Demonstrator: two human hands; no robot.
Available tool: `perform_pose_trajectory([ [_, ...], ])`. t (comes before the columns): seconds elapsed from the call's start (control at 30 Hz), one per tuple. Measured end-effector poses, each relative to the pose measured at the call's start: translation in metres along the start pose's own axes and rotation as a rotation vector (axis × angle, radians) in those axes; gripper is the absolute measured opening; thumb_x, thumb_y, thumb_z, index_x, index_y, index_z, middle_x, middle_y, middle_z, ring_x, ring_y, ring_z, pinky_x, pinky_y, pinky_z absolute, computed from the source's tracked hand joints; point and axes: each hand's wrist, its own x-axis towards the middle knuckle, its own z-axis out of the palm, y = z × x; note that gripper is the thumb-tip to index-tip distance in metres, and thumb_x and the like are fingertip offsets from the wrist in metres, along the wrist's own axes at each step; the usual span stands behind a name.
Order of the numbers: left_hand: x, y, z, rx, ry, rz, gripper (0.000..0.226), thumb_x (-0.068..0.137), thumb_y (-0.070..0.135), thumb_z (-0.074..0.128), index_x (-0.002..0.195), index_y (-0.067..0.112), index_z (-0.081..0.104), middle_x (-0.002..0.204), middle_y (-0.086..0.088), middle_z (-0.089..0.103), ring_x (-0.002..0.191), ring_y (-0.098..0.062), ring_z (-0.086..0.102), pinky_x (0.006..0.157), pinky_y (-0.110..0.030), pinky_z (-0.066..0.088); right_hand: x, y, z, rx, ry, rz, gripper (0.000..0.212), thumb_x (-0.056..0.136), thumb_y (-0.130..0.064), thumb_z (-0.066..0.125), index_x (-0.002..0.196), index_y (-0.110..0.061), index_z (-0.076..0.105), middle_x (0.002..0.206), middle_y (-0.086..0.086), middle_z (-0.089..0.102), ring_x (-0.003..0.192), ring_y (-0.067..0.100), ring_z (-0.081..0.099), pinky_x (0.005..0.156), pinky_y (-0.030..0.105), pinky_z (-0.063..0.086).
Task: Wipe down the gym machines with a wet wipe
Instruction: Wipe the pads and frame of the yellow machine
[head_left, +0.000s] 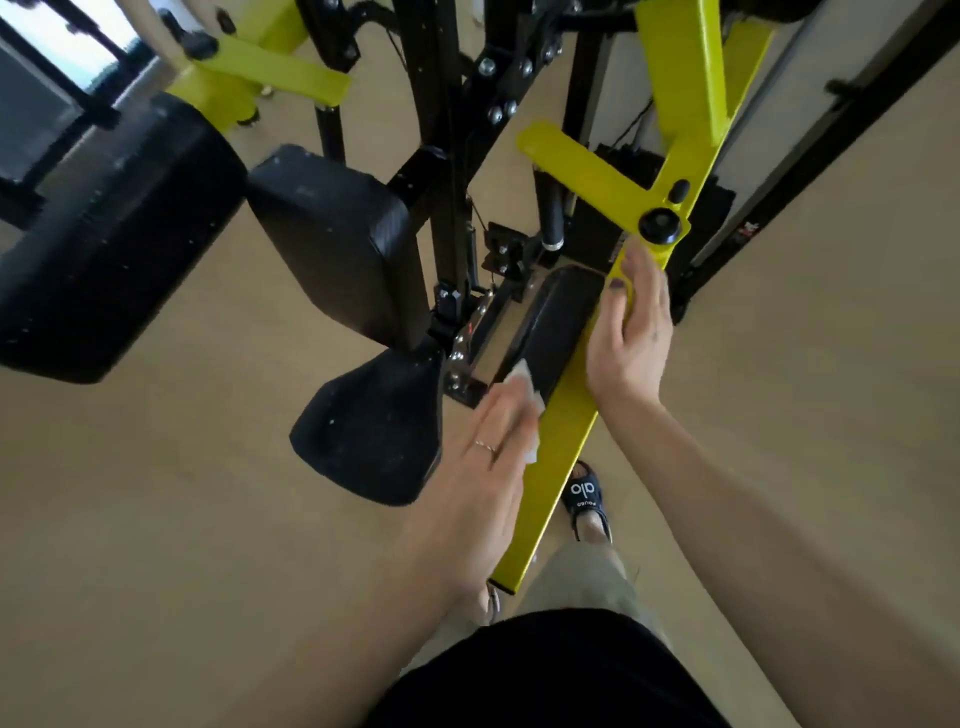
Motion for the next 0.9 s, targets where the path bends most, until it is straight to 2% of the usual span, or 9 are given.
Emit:
perform_pose_trajectory([
  [0.07, -0.004, -0.003, 0.002, 0.129, -0.096, 0.170, 0.067, 0.096, 0.008, 0.064, 0.156, 0.006, 0.034, 0.168, -0.009, 0.019, 0.155, -0.021, 0.017, 0.119, -0.041, 0.037, -0.010, -0.002, -0.009, 0.036, 0.116, 0.134, 0.050, 0.104, -0.026, 0.036, 0.152, -0.017, 0.044, 0.149, -0.002, 0.051, 0.131, 0.004, 0.048, 0.109, 0.017, 0.037],
  [0.2, 0.028, 0.009, 0.009, 0.389, -0.157, 0.293, 0.060, 0.100, 0.012, 0.038, 0.157, -0.001, 0.026, 0.163, -0.018, 0.028, 0.155, -0.027, 0.015, 0.128, -0.042, 0.010, -0.045, -0.001, -0.026, 0.095, 0.183, 0.305, 0.050, 0.105, -0.028, 0.034, 0.154, -0.024, 0.041, 0.152, -0.006, 0.049, 0.134, 0.001, 0.045, 0.110, 0.012, 0.032],
  [0.3, 0.060, 0.020, 0.021, 0.552, -0.123, 0.293, 0.062, 0.105, 0.017, 0.036, 0.158, -0.004, 0.014, 0.157, -0.022, 0.037, 0.154, -0.030, 0.021, 0.128, -0.042, 0.000, -0.061, 0.001, -0.032, 0.110, 0.203, 0.380, 0.049, 0.106, -0.025, 0.035, 0.154, -0.025, 0.041, 0.153, -0.005, 0.049, 0.139, 0.007, 0.043, 0.119, 0.027, 0.032],
  [0.37, 0.069, 0.022, 0.024, 0.577, -0.116, 0.293, 0.060, 0.105, 0.016, 0.035, 0.157, -0.006, 0.014, 0.157, -0.023, 0.038, 0.153, -0.030, 0.023, 0.127, -0.042, -0.003, -0.062, 0.002, -0.036, 0.126, 0.220, 0.417, 0.048, 0.105, -0.024, 0.037, 0.153, -0.026, 0.041, 0.152, -0.005, 0.050, 0.138, 0.008, 0.045, 0.120, 0.034, 0.034],
  [0.5, 0.049, 0.020, 0.006, 0.484, -0.169, 0.305, 0.051, 0.098, 0.010, 0.053, 0.146, 0.004, 0.038, 0.159, -0.023, 0.032, 0.153, -0.032, 0.024, 0.126, -0.047, 0.016, -0.057, 0.003, -0.047, 0.147, 0.200, 0.451, 0.047, 0.105, -0.025, 0.040, 0.152, -0.029, 0.042, 0.148, -0.004, 0.052, 0.135, 0.009, 0.047, 0.116, 0.032, 0.036],
  [0.6, 0.037, 0.022, -0.011, 0.448, -0.136, 0.252, 0.024, 0.101, 0.015, 0.054, 0.123, 0.005, 0.054, 0.147, -0.023, 0.044, 0.145, -0.035, 0.036, 0.121, -0.049, 0.031, -0.055, 0.002, -0.050, 0.163, 0.193, 0.461, 0.045, 0.105, -0.026, 0.041, 0.151, -0.029, 0.042, 0.145, -0.002, 0.054, 0.132, 0.011, 0.049, 0.112, 0.033, 0.038],
  [0.7, 0.028, 0.023, -0.019, 0.555, -0.142, 0.243, 0.032, 0.103, 0.023, 0.050, 0.125, 0.002, 0.061, 0.133, -0.017, 0.056, 0.129, -0.035, 0.046, 0.113, -0.049, 0.036, -0.054, 0.001, -0.049, 0.185, 0.161, 0.467, 0.045, 0.105, -0.024, 0.041, 0.150, -0.027, 0.042, 0.144, -0.001, 0.055, 0.129, 0.011, 0.050, 0.104, 0.024, 0.040],
  [0.77, 0.019, 0.022, -0.022, 0.615, -0.186, 0.277, 0.034, 0.099, 0.022, 0.056, 0.125, 0.002, 0.064, 0.123, -0.013, 0.061, 0.118, -0.032, 0.048, 0.102, -0.044, 0.039, -0.056, 0.000, -0.048, 0.187, 0.135, 0.467, 0.045, 0.105, -0.024, 0.042, 0.150, -0.027, 0.042, 0.144, -0.002, 0.055, 0.128, 0.010, 0.051, 0.095, 0.015, 0.037],
  [0.9, 0.018, 0.026, -0.016, 0.688, -0.251, 0.334, 0.035, 0.090, 0.024, 0.071, 0.119, 0.003, 0.069, 0.111, -0.010, 0.068, 0.106, -0.026, 0.047, 0.088, -0.036, 0.042, -0.061, -0.001, -0.044, 0.191, 0.115, 0.477, 0.045, 0.105, -0.024, 0.043, 0.150, -0.027, 0.041, 0.145, -0.002, 0.054, 0.128, 0.010, 0.051, 0.098, 0.021, 0.037],
])
